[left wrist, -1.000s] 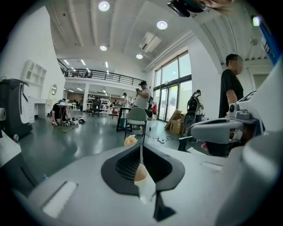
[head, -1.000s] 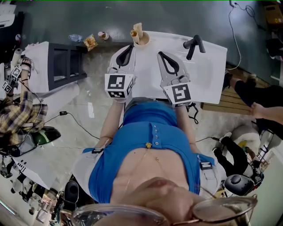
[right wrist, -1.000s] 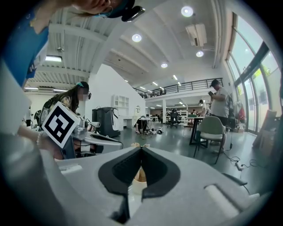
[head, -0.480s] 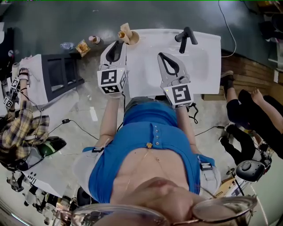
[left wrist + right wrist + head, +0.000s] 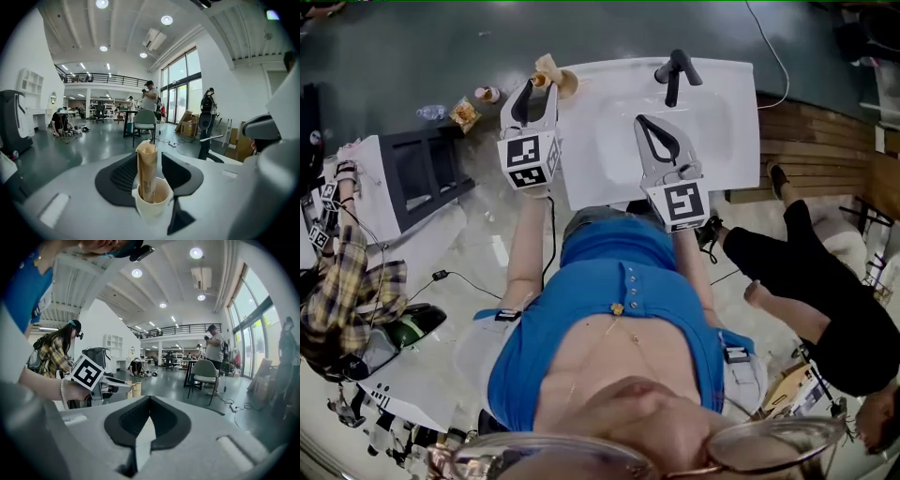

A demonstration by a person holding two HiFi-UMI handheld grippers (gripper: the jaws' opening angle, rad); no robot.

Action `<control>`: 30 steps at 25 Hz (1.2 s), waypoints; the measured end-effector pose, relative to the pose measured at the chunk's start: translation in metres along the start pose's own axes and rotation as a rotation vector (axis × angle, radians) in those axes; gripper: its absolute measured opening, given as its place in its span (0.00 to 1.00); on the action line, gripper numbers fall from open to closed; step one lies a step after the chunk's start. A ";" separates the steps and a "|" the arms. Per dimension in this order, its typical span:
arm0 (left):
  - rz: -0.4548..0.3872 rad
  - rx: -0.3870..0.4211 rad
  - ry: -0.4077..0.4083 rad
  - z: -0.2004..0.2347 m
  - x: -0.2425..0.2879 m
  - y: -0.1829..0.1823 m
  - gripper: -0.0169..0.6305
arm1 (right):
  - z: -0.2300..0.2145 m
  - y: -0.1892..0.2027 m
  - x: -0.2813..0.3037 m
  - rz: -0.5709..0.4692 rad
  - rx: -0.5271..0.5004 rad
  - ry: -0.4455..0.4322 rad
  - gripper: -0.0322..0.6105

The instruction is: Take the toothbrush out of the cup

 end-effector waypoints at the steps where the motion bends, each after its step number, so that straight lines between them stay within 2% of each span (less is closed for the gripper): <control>1: 0.003 0.006 -0.002 0.000 0.001 0.000 0.28 | -0.001 0.000 -0.001 0.000 0.001 0.002 0.05; 5: -0.009 0.021 -0.010 0.001 0.001 -0.002 0.16 | -0.003 0.000 -0.005 -0.002 0.000 0.003 0.05; 8: -0.033 0.030 -0.014 -0.001 -0.005 -0.005 0.13 | -0.003 0.000 -0.007 -0.005 -0.003 -0.003 0.05; 12: -0.074 0.050 -0.030 -0.005 -0.015 -0.013 0.11 | -0.004 -0.001 -0.007 -0.015 -0.008 -0.017 0.05; 23: -0.176 0.022 -0.082 -0.013 -0.049 -0.035 0.11 | -0.010 -0.006 -0.013 -0.052 -0.022 -0.066 0.05; 30: -0.212 0.034 -0.109 -0.023 -0.066 -0.044 0.11 | -0.015 -0.005 -0.017 -0.078 -0.025 -0.093 0.05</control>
Point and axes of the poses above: the fingertips, and each gripper's own axes: x forward along the fingers, z to its left, y out of its underside, the point moved 8 cm from there along -x, backward along the fingers, and after that the axes turned 7 degrees about z, right-handed, at the moved point
